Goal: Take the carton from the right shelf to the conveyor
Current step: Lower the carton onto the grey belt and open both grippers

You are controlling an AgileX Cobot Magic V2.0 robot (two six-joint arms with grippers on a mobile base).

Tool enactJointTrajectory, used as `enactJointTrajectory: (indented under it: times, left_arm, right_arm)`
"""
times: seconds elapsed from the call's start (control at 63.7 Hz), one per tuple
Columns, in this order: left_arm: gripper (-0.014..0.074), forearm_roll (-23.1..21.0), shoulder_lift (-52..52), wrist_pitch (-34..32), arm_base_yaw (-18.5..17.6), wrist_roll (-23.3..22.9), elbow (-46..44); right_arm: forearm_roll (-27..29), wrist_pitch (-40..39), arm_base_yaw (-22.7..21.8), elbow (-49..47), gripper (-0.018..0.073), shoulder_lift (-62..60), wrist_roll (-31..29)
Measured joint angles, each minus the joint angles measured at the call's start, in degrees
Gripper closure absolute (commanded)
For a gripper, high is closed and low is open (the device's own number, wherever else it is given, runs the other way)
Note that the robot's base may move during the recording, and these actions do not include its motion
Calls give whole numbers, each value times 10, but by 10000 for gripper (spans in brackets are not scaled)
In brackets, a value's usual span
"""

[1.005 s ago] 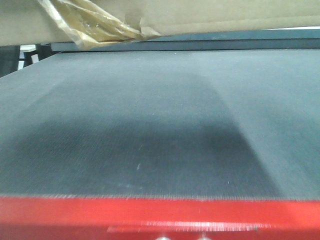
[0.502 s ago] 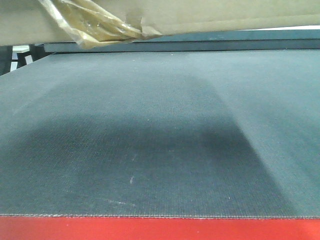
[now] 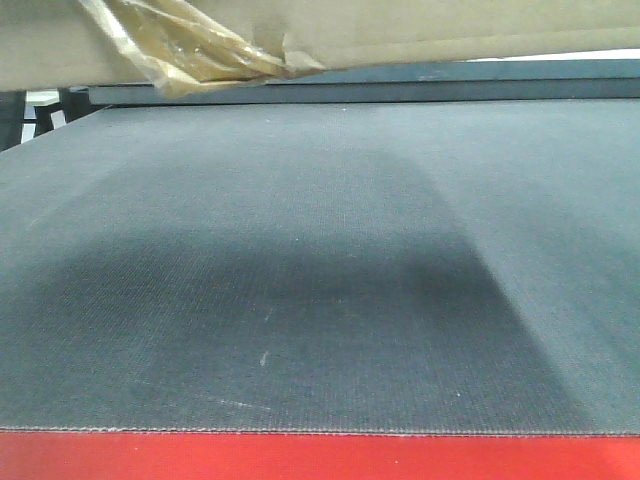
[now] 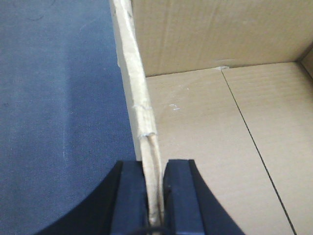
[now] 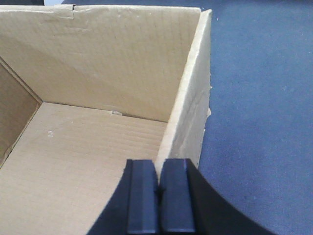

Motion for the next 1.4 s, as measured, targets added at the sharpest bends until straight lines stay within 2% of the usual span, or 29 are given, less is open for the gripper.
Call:
enactJointTrajectory:
  times: [0.44, 0.801, 0.973, 1.052, 1.099, 1.162, 1.209, 1.225, 1.256, 1.287, 1.35, 1.397]
  left_arm:
    - [613, 0, 2, -27, 0, 0, 9]
    - [613, 14, 41, -173, 18, -1, 155]
    - [613, 29, 77, -213, 19, -1, 189]
    - [601, 31, 93, -219, 21, -1, 190]
    - [562, 34, 99, -220, 21, -1, 191]
    - [468, 36, 103, -223, 22, -1, 191]
    - [370, 37, 106, -223, 22, 0, 191]
    - [333, 37, 106, -223, 22, 0, 191]
    - [228, 37, 106, -223, 22, 0, 191]
    - [162, 37, 107, -224, 22, 0, 191]
    - [-32, 37, 107, -225, 22, 1, 191]
    - [-12, 37, 107, -225, 22, 1, 190]
  right_arm:
    - [-6, 0, 0, 0, 627, 4, 0]
    - [-28, 6, 0, 0, 627, 117, 0]
    - [-37, 6, 0, 0, 626, 179, 0]
    - [-40, 6, 0, 0, 570, 199, 0]
    - [-40, 6, 0, 0, 492, 202, 0]
    - [-43, 2, 0, 0, 343, 203, 0]
    - [-48, -2, 0, 0, 188, 204, 0]
    - [-50, -3, 0, 0, 165, 204, 0]
    - [-53, -4, 0, 0, 77, 205, 0]
    - [-56, -4, -1, 0, -19, 205, 0]
    - [-60, -6, -1, 0, -8, 205, 0]
    - [-64, -6, -1, 0, 1, 202, 0]
